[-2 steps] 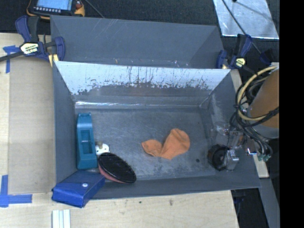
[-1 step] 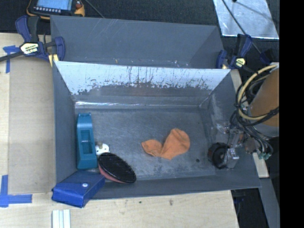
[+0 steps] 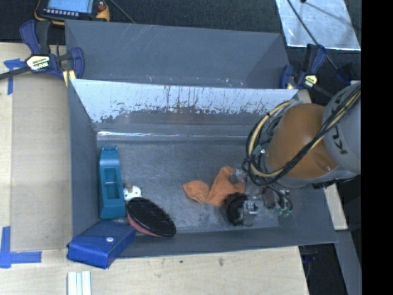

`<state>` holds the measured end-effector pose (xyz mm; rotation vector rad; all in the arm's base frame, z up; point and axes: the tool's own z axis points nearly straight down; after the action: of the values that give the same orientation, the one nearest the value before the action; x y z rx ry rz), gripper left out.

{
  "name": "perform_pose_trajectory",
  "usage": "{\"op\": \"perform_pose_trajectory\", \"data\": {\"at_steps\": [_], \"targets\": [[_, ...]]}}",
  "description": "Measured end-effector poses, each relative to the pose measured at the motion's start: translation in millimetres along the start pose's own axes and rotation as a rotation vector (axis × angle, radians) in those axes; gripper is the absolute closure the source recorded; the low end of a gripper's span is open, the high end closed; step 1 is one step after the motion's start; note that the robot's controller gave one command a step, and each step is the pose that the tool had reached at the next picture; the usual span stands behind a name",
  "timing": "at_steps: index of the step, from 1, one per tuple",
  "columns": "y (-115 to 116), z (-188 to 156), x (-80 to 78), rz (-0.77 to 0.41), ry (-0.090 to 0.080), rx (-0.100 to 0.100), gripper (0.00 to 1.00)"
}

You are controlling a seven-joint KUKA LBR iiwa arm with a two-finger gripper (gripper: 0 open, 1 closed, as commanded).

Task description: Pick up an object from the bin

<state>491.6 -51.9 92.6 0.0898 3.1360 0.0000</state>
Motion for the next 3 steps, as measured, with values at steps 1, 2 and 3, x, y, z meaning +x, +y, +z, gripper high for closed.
{"op": "perform_pose_trajectory", "data": {"at_steps": [1,2,3], "targets": [[32.0,-55.5,-9.4,-0.29,0.004,0.0,0.0],[35.1,-30.0,-0.4,-0.383,0.0,0.0,0.0],[58.7,23.5,-35.4,-0.394,0.003,-0.001,0.0]]}}
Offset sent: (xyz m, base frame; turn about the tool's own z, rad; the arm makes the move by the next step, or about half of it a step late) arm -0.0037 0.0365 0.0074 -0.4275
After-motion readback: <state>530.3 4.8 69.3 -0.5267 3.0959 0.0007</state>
